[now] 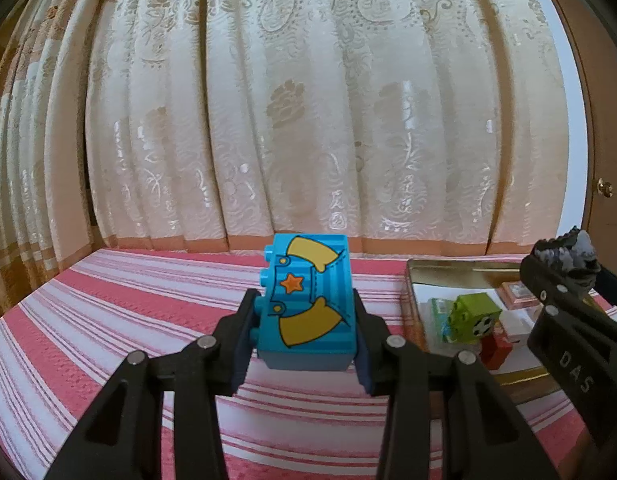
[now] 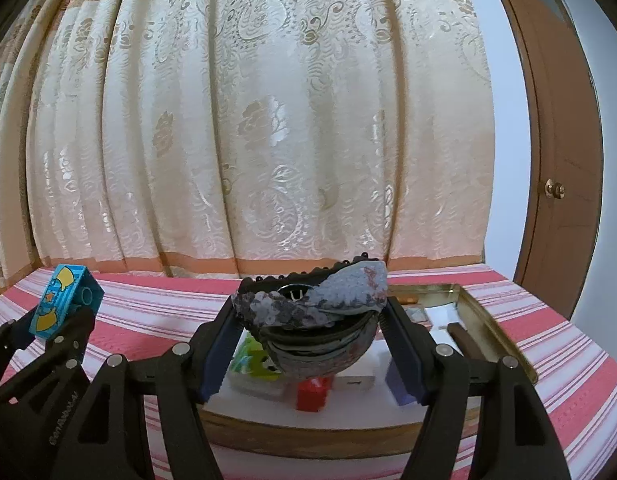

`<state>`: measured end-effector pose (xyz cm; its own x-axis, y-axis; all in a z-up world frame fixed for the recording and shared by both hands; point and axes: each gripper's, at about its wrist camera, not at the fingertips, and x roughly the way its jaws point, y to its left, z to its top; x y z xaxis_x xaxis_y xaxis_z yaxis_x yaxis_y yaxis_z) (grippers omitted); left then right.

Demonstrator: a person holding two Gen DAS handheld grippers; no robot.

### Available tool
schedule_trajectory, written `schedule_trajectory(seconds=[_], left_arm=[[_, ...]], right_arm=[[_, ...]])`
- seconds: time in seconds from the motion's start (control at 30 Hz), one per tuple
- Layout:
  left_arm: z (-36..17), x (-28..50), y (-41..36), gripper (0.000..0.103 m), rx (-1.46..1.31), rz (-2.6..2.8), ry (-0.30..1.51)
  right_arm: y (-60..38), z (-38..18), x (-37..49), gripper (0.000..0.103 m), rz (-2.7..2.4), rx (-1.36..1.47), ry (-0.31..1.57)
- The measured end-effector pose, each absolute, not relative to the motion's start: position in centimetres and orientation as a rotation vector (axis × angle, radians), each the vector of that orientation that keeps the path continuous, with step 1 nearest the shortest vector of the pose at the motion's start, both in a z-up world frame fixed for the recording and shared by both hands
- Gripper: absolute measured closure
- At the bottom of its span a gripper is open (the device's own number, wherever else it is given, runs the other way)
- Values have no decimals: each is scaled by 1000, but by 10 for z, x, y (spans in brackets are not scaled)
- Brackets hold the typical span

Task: Organize rigid objects
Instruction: 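Carry the blue block and grey shoe over the tin tray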

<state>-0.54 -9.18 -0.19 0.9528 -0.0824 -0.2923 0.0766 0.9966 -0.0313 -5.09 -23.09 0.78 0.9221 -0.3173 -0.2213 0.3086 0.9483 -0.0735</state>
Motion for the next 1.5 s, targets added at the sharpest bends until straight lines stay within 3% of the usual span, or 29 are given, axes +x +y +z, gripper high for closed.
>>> schedule_trajectory(seconds=[1.5], left_arm=[[14, 7, -219, 62, 15, -282, 279]], right_arm=[[-358, 21, -52, 32, -502, 5, 222]])
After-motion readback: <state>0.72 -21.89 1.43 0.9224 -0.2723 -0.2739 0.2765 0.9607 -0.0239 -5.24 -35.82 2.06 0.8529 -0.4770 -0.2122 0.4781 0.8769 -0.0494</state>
